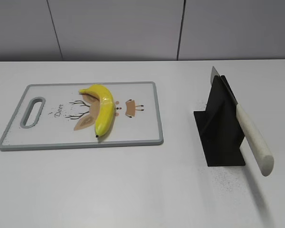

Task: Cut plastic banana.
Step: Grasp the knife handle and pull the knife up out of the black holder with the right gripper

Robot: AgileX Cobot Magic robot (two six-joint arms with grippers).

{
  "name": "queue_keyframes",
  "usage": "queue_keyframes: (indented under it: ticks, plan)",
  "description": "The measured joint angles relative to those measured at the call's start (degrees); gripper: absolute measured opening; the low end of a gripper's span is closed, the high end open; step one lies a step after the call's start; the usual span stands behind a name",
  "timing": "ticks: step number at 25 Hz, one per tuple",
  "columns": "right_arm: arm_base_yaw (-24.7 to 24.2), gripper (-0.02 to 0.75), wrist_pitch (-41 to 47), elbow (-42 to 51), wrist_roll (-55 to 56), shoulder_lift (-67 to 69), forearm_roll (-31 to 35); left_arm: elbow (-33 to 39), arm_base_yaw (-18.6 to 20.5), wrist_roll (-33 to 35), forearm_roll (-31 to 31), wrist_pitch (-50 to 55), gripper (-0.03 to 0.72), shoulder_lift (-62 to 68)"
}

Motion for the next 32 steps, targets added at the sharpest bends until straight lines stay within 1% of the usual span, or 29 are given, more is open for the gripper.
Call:
queue_keyframes:
  ticks: [5,11,15,18,24,28,32]
  plan:
    - [0.0,0.507,-0.5,-2.7,0.0,10.3,-1.6,0.0,0.0,0.0,0.0,0.0,0.503,0.0]
    - [-0.1,0.498,-0.6,-7.5,0.0,26.2,3.2,0.0,0.0,0.0,0.0,0.0,0.503,0.0]
    - [-0.1,0.497,-0.7,-10.6,3.8,35.3,5.8,0.0,0.0,0.0,0.0,0.0,0.503,0.0]
    - [1.7,0.497,-0.7,-13.3,6.5,41.1,6.0,0.0,0.0,0.0,0.0,0.0,0.503,0.0]
    - [9.1,0.497,1.1,-18.9,7.7,55.1,6.4,0.0,0.0,0.0,0.0,0.0,0.503,0.0]
    - [9.9,0.497,1.9,-22.2,9.7,64.7,6.4,0.0,0.0,0.0,0.0,0.0,0.503,0.0]
    - [9.9,0.497,1.2,-23.3,10.9,71.4,6.4,0.0,0.0,0.0,0.0,0.0,0.503,0.0]
